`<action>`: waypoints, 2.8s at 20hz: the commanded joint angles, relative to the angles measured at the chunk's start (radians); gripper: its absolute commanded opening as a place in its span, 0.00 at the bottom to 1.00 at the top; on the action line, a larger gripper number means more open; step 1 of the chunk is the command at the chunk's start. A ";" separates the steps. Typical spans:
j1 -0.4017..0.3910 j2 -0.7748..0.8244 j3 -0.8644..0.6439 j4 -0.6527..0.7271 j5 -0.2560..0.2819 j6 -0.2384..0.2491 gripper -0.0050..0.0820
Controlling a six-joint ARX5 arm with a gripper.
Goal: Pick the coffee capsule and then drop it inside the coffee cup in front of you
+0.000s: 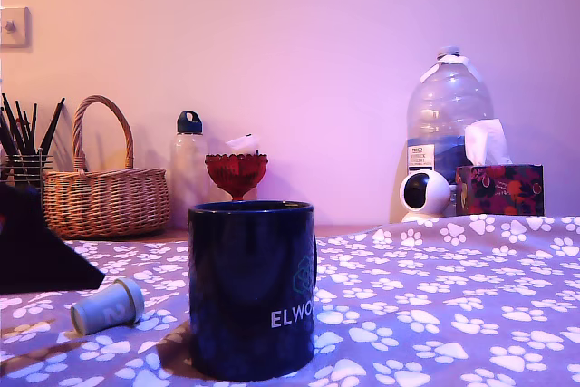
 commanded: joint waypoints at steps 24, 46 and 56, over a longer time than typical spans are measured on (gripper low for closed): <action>0.000 0.375 0.048 0.320 0.016 0.012 0.73; 0.000 0.371 0.049 0.338 0.056 -0.002 0.26; -0.002 0.151 0.049 0.249 0.149 -0.105 0.26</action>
